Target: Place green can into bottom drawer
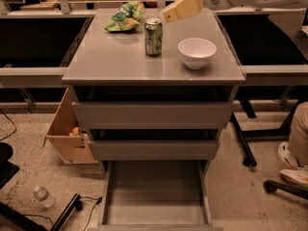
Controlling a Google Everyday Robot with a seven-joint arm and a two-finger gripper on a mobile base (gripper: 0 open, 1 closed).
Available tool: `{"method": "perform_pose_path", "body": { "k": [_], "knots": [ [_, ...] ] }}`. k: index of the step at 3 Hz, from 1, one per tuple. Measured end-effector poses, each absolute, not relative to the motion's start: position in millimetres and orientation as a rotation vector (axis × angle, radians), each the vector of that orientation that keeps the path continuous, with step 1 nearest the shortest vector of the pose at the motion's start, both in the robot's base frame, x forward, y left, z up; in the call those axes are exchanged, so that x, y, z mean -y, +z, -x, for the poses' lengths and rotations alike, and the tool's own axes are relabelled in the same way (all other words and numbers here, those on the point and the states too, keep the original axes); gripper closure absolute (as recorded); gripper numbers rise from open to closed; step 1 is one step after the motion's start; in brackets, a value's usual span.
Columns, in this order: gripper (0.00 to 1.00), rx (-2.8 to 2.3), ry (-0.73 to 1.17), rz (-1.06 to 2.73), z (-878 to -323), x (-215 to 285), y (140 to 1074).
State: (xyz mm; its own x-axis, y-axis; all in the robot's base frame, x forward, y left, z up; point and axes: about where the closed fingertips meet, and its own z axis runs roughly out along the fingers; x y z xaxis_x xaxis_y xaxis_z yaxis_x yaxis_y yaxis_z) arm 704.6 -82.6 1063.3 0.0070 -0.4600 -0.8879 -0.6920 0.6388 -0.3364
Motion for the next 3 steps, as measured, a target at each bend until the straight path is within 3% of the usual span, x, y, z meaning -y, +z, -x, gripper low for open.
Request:
{"method": "perform_pose_path", "body": {
  "k": [3],
  "knots": [
    [0.0,-1.75,0.317,0.778,-793,28,984]
  ]
}}
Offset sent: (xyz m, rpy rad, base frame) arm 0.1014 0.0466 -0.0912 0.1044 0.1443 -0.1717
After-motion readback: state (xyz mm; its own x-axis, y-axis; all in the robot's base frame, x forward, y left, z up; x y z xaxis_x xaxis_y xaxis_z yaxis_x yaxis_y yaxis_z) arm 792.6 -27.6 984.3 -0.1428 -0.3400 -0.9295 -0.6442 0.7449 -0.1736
